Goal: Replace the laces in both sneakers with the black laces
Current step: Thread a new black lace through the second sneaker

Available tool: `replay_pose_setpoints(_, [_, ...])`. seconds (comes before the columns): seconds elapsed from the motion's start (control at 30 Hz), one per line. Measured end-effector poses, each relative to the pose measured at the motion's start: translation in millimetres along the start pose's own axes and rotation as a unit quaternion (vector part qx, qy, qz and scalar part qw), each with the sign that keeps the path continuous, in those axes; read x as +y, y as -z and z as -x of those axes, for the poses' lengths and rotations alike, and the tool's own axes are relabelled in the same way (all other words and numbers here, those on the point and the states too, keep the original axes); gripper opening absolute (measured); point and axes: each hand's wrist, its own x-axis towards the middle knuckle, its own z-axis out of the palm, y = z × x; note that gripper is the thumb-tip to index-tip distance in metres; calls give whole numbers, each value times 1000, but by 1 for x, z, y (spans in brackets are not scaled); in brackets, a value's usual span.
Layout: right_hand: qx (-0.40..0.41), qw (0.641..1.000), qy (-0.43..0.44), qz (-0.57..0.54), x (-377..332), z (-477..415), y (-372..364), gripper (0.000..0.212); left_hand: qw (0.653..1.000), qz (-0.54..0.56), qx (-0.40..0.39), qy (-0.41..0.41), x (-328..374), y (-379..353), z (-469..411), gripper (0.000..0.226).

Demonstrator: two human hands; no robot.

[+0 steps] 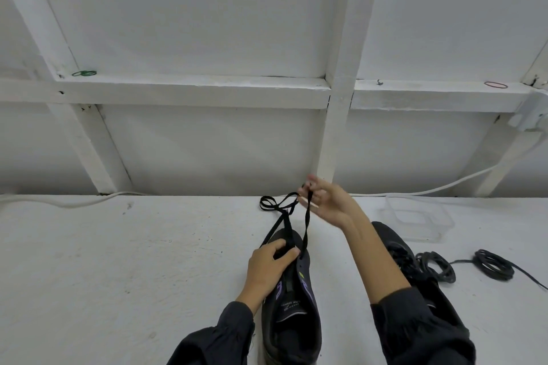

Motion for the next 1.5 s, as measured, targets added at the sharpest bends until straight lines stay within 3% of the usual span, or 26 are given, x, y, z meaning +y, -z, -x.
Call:
replay_pose_setpoints(0.07, [-9, 999, 33, -9, -23, -5, -23, 23, 1000, 0, 1, 0, 1, 0, 1, 39])
replay_pose_setpoints(0.17, [-15, 988, 96, 117, -60, -9, -58, 22, 1000, 4, 6, -4, 2, -1, 3, 35])
replay_pose_setpoints(0.4, [-17, 907, 241, 345, -135, -4, -124, 18, 1000, -15, 12, -18, 3, -2, 3, 43])
replay_pose_setpoints(0.57, [-47, 863, 253, 434, -154, -4, -142, 14, 1000, -18, 19, -18, 1, -4, 3, 44])
replay_pose_setpoints(0.67, [-26, 817, 239, 524, -152, -9, -145, 14, 999, -20, 21, -21, 0, -5, 2, 44])
replay_pose_setpoints(0.8, [29, 707, 269, 654, -145, -19, -146, 17, 999, -22, 17, -22, -3, -6, 1, 42])
replay_pose_setpoints(0.93, [-3, 693, 361, 624, -136, -20, -138, 16, 999, -22, 22, -19, -3, -6, 1, 43])
replay_pose_setpoints(1.03, [-10, 672, 292, 680, -123, -27, -116, 18, 999, -20, 27, -23, -4, -7, 1, 44])
replay_pose_setpoints(1.1, [37, 651, 142, 745, -114, -38, -96, 24, 999, -22, 28, -22, -4, -7, 1, 44])
replay_pose_setpoints(1.2, [55, 564, -96, 818, -92, -35, -73, 47, 999, -20, 30, -21, -6, -8, 1, 41])
replay_pose_setpoints(1.27, [56, 500, -120, 856, -75, -25, -65, 53, 999, -26, 28, -22, -8, -8, 1, 39])
replay_pose_setpoints(1.3, [53, 490, -121, 862, -66, -25, -60, 53, 999, -29, 28, -22, -8, -8, 1, 39])
replay_pose_setpoints(1.37, [43, 507, -127, 851, -48, -31, -48, 49, 999, -34, 30, -23, -7, -8, 1, 39])
replay_pose_setpoints(1.5, [46, 630, -121, 766, -9, -46, -29, 46, 999, -33, 34, -27, -6, -8, 2, 42])
